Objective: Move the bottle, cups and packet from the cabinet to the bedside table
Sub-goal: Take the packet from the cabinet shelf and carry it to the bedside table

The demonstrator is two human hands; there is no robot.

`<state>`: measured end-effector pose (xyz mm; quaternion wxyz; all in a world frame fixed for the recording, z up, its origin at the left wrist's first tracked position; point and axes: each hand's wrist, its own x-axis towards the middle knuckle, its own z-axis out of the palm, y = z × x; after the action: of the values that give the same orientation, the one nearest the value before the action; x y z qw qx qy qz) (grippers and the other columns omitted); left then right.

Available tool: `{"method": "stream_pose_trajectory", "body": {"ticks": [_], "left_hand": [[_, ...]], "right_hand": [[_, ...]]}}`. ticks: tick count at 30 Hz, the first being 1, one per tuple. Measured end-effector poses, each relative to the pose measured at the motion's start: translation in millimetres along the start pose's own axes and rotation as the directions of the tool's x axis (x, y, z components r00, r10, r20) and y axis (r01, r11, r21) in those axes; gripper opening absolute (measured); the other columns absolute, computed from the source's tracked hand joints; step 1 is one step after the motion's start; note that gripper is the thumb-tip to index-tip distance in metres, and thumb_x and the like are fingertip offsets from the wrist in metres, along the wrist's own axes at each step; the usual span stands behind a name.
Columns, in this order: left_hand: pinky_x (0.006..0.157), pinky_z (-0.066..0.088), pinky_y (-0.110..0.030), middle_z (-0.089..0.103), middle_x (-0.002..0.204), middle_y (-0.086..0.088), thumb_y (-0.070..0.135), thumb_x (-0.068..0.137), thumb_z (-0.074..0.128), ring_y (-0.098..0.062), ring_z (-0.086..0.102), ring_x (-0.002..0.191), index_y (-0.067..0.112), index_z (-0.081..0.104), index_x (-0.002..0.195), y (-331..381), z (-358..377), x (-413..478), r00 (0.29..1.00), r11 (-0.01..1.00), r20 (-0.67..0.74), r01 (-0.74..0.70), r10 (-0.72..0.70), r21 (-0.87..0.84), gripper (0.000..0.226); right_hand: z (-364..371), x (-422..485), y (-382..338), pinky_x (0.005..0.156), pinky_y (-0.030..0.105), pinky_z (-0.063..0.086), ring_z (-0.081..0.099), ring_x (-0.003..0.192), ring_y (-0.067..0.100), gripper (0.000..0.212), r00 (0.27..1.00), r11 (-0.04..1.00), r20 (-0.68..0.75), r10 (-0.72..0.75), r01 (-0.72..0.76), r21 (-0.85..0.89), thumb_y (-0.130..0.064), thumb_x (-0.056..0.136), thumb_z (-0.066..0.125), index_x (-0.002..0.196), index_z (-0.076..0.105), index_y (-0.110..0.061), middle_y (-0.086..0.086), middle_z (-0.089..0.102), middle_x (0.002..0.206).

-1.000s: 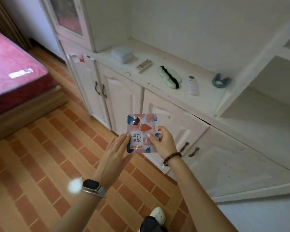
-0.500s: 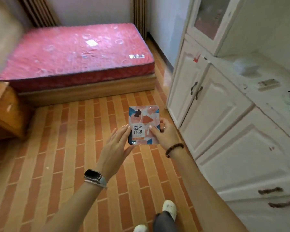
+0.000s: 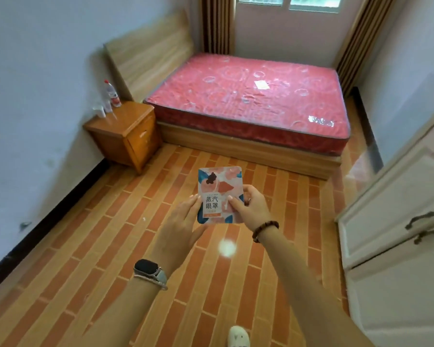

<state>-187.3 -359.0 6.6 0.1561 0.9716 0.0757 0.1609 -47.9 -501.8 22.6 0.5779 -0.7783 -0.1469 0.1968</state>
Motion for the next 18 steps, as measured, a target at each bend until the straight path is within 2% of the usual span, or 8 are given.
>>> {"method": "stream_pose_trajectory", "body": {"ticks": [2, 5, 9, 12, 14, 16, 18], "left_hand": [[0.101, 0.047, -0.040, 0.048, 0.139, -0.012, 0.055, 0.095, 0.025, -0.022, 0.045, 0.130, 0.008, 0.037, 0.141, -3, -6, 9, 0.997, 0.997, -0.036, 0.072, -0.073, -0.007, 0.067], [0.094, 0.052, -0.044, 0.054, 0.131, -0.017, 0.051, 0.095, 0.031, -0.028, 0.052, 0.123, 0.009, 0.038, 0.136, -8, -10, 19, 0.992, 0.994, -0.069, 0.105, -0.103, 0.023, 0.059], [0.103, 0.045, -0.043, 0.047, 0.140, -0.012, 0.058, 0.095, 0.021, -0.024, 0.043, 0.132, 0.007, 0.038, 0.141, -37, -8, 27, 0.965, 0.967, -0.075, 0.255, -0.253, 0.025, 0.070], [0.105, 0.043, -0.040, 0.044, 0.142, -0.009, 0.049, 0.095, 0.038, -0.021, 0.039, 0.134, 0.008, 0.036, 0.143, -66, -6, 37, 0.943, 0.945, -0.093, 0.325, -0.321, 0.030, 0.063], [0.105, 0.044, -0.039, 0.044, 0.142, -0.009, 0.044, 0.093, 0.046, -0.021, 0.040, 0.134, 0.009, 0.037, 0.143, -86, -6, 45, 0.932, 0.935, -0.104, 0.353, -0.347, 0.045, 0.062], [0.106, 0.041, -0.034, 0.043, 0.144, -0.007, 0.045, 0.092, 0.045, -0.019, 0.038, 0.135, 0.011, 0.035, 0.144, -108, -5, 57, 0.917, 0.920, -0.106, 0.391, -0.385, 0.037, 0.063], [0.107, 0.037, -0.029, 0.041, 0.145, -0.006, 0.048, 0.092, 0.041, -0.018, 0.037, 0.136, 0.012, 0.034, 0.144, -134, -3, 73, 0.902, 0.906, -0.114, 0.422, -0.417, 0.024, 0.064]], "right_hand": [[7, 22, -4, 0.076, 0.035, 0.061, 0.071, 0.091, 0.015, 0.020, 0.998, 1.000, 0.064, -0.022, 0.022, 0.002, -0.019, 0.092, 0.063, 0.109, 0.054, -0.021, 0.002, 0.070, 0.104], [20, 53, -12, 0.078, 0.037, 0.061, 0.071, 0.091, 0.014, 0.023, 0.986, 0.998, 0.160, -0.048, 0.053, -0.024, -0.020, 0.092, 0.063, 0.114, 0.054, -0.020, -0.002, 0.070, 0.103], [47, 91, -21, 0.079, 0.036, 0.060, 0.070, 0.092, 0.015, 0.026, 0.963, 0.994, 0.262, -0.065, 0.086, -0.070, -0.022, 0.092, 0.064, 0.116, 0.054, -0.021, 0.001, 0.069, 0.108], [71, 121, -31, 0.072, 0.028, 0.061, 0.070, 0.088, 0.011, 0.023, 0.939, 0.993, 0.336, -0.078, 0.105, -0.061, -0.022, 0.092, 0.064, 0.113, 0.054, -0.022, -0.001, 0.069, 0.105], [89, 141, -38, 0.072, 0.028, 0.061, 0.070, 0.088, 0.011, 0.022, 0.924, 0.991, 0.372, -0.085, 0.118, -0.067, -0.021, 0.092, 0.064, 0.111, 0.053, -0.023, -0.003, 0.069, 0.103], [110, 165, -43, 0.076, 0.034, 0.061, 0.071, 0.091, 0.014, 0.021, 0.912, 0.990, 0.402, -0.082, 0.121, -0.074, -0.023, 0.092, 0.064, 0.110, 0.053, -0.025, -0.001, 0.069, 0.107], [131, 192, -50, 0.074, 0.031, 0.061, 0.071, 0.091, 0.014, 0.022, 0.902, 0.988, 0.423, -0.083, 0.129, -0.082, -0.023, 0.093, 0.063, 0.111, 0.052, -0.025, 0.001, 0.068, 0.109]]}}
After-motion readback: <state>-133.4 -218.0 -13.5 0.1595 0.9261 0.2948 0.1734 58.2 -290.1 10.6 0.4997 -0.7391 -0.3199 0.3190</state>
